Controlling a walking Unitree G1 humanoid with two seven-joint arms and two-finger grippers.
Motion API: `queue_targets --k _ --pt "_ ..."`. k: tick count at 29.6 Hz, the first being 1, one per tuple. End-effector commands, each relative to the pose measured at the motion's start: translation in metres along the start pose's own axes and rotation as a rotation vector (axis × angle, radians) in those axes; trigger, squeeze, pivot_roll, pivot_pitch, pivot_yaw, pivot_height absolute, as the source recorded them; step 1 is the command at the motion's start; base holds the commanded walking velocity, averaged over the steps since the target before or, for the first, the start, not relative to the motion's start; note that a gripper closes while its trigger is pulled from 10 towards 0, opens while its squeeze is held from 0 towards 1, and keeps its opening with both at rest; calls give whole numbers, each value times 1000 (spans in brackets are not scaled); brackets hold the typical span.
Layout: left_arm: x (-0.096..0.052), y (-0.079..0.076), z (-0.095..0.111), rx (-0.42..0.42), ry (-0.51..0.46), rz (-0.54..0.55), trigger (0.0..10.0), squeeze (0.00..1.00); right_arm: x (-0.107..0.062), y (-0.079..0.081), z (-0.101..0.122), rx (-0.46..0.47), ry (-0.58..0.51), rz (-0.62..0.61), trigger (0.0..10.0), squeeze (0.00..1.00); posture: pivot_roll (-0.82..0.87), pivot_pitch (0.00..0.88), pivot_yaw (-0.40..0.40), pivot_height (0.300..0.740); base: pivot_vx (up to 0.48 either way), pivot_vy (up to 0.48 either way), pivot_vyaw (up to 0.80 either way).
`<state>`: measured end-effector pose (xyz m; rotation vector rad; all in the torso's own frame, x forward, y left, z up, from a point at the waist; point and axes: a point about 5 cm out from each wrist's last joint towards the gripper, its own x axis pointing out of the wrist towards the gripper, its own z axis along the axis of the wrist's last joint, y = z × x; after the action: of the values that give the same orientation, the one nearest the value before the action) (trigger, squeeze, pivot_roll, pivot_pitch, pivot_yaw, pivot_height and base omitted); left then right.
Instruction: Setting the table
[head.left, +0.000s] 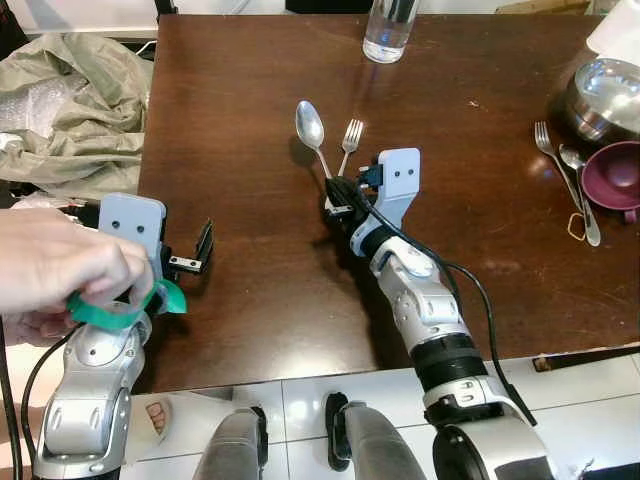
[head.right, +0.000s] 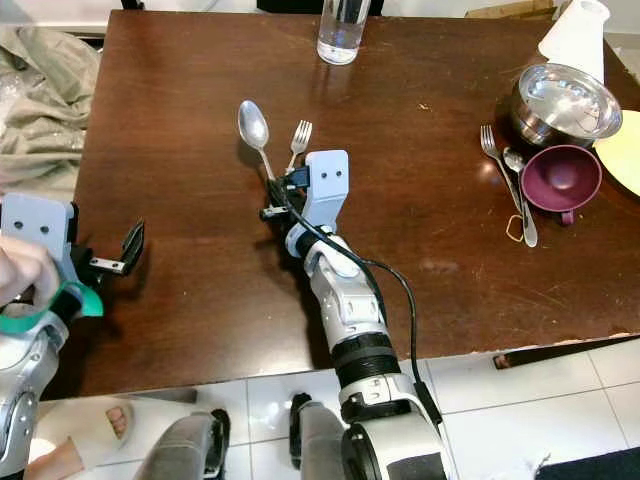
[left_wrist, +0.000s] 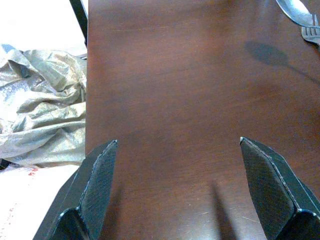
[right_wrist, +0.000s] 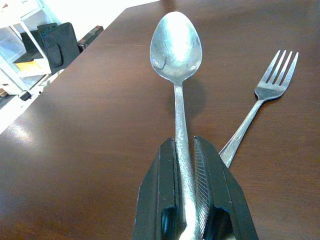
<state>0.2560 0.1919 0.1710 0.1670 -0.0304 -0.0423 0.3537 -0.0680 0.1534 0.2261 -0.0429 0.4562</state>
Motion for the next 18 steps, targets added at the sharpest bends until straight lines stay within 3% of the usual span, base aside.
queue_targets --k 1,18 --pt "-1 -1 -5 7 15 -3 10000 0 -3 -1 -4 -1 17 -7 10000 0 44 131 19 740 0 0 0" --pt "-1 -2 -5 5 17 -4 10000 0 -4 -1 -6 -3 27 -10 10000 0 41 138 18 740 0 0 0"
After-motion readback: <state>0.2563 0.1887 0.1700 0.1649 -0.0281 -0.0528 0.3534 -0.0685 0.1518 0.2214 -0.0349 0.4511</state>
